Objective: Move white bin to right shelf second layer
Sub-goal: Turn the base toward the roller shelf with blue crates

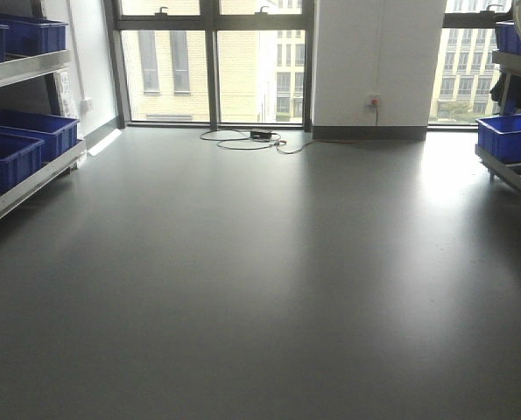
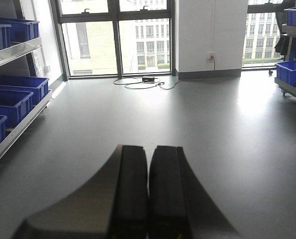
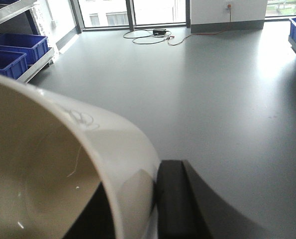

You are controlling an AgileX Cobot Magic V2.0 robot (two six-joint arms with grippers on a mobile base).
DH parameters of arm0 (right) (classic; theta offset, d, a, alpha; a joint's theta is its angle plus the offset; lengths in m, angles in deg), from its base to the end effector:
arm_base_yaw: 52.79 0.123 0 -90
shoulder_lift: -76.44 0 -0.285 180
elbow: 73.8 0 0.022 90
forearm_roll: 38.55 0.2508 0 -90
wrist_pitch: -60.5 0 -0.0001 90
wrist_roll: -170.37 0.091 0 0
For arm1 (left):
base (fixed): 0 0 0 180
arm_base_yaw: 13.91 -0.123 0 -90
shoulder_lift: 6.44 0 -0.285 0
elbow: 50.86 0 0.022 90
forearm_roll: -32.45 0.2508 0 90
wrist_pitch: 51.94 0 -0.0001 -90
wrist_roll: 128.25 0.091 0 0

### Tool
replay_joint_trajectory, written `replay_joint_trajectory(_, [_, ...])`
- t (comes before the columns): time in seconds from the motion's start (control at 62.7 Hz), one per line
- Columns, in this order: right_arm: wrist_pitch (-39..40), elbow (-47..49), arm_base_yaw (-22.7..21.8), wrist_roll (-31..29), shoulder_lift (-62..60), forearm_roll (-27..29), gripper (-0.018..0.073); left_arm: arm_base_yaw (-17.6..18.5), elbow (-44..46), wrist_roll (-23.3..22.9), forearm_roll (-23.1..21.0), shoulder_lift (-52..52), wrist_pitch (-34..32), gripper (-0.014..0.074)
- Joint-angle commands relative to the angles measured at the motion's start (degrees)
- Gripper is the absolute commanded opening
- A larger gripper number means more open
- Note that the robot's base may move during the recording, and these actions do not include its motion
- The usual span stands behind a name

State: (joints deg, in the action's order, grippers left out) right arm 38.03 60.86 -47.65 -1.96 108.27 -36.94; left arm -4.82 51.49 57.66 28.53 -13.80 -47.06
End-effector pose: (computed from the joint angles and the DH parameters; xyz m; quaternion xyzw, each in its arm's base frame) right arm 0.0868 0.0088 0.3351 0.0233 0.7636 0.0844 0.6397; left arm 0.0555 -0.0094 0.2033 0.0703 0.7028 -0.0458 0.7064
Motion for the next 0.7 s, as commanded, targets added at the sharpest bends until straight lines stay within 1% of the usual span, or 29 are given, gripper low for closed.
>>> replay_joint_trajectory(0.0, [5.89, 1.75, -0.45, -0.05, 0.32, 0.05, 0.0057, 0.16, -2.11, -0.2, -0.31, 0.8, -4.88, 0.0085])
replay_joint_trajectory(0.685, [5.89, 1.75, -0.45, -0.05, 0.32, 0.05, 0.0057, 0.16, -2.11, -0.2, -0.31, 0.8, -4.88, 0.0085])
